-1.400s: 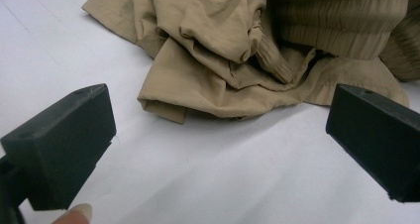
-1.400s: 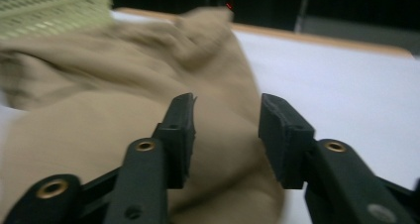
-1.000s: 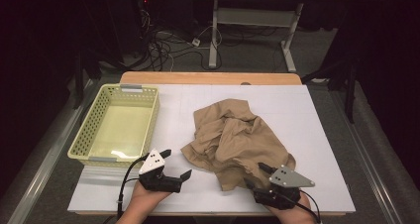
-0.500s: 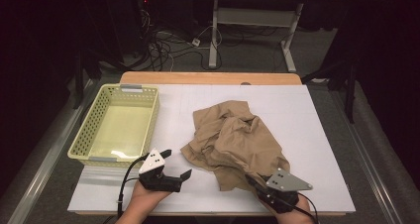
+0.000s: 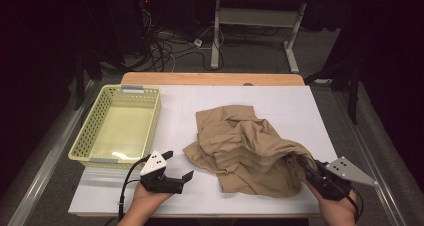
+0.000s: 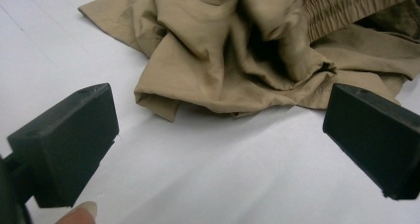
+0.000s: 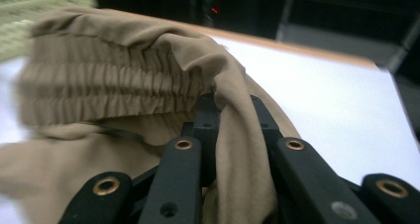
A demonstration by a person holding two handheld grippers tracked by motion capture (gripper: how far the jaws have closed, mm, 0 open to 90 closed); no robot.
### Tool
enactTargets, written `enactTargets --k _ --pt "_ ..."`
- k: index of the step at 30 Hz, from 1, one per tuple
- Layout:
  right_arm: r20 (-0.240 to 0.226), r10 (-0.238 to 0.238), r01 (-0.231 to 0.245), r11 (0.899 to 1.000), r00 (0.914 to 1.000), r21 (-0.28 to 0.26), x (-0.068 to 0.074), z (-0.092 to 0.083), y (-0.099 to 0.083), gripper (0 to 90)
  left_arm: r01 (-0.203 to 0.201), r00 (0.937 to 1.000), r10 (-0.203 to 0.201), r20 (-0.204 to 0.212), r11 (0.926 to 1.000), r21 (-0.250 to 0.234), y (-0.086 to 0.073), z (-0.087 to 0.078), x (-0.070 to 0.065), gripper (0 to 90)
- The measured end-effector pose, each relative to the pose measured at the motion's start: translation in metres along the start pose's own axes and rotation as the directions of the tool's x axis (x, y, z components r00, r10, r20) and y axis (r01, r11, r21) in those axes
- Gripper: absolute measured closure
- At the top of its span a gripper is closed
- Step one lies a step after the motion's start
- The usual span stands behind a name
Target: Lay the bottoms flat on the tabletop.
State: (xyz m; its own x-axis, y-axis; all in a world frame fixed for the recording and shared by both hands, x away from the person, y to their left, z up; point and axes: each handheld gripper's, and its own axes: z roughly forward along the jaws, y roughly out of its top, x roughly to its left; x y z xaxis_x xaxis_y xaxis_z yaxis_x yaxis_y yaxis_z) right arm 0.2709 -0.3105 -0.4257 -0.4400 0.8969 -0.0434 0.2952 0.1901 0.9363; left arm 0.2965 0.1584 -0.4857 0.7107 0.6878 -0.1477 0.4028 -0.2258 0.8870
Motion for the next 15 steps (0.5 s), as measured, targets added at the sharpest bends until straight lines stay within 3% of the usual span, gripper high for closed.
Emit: enactTargets --k 2,4,7,11,15 --pt "0.007 0.046 -0.046 0.998 0.9989 0.042 -0.012 0.006 -0.009 77.9 -0.002 1.0000 0.002 -0.001 1.0000 -0.002 0.000 0.000 0.000 0.3" --pt "0.017 0.062 -0.063 0.993 0.9979 0.100 -0.018 0.013 -0.019 74.4 -0.001 1.0000 0.001 0.001 1.0000 -0.002 0.000 0.000 0.000 0.3" --pt "0.003 0.095 -0.094 0.983 0.9955 0.156 -0.021 0.023 -0.029 60.9 0.000 1.0000 0.000 0.001 1.0000 -0.002 0.000 0.000 0.000 0.3" --pt "-0.009 0.081 -0.079 0.988 0.9967 0.131 -0.012 0.022 -0.023 43.8 -0.003 1.0000 0.003 -0.001 1.0000 -0.002 0.000 0.000 0.000 0.3" --pt "-0.008 0.040 -0.039 0.995 0.9992 0.087 0.000 0.013 -0.013 34.8 -0.010 0.9999 0.010 -0.005 1.0000 0.000 0.000 0.000 -0.001 0.3"
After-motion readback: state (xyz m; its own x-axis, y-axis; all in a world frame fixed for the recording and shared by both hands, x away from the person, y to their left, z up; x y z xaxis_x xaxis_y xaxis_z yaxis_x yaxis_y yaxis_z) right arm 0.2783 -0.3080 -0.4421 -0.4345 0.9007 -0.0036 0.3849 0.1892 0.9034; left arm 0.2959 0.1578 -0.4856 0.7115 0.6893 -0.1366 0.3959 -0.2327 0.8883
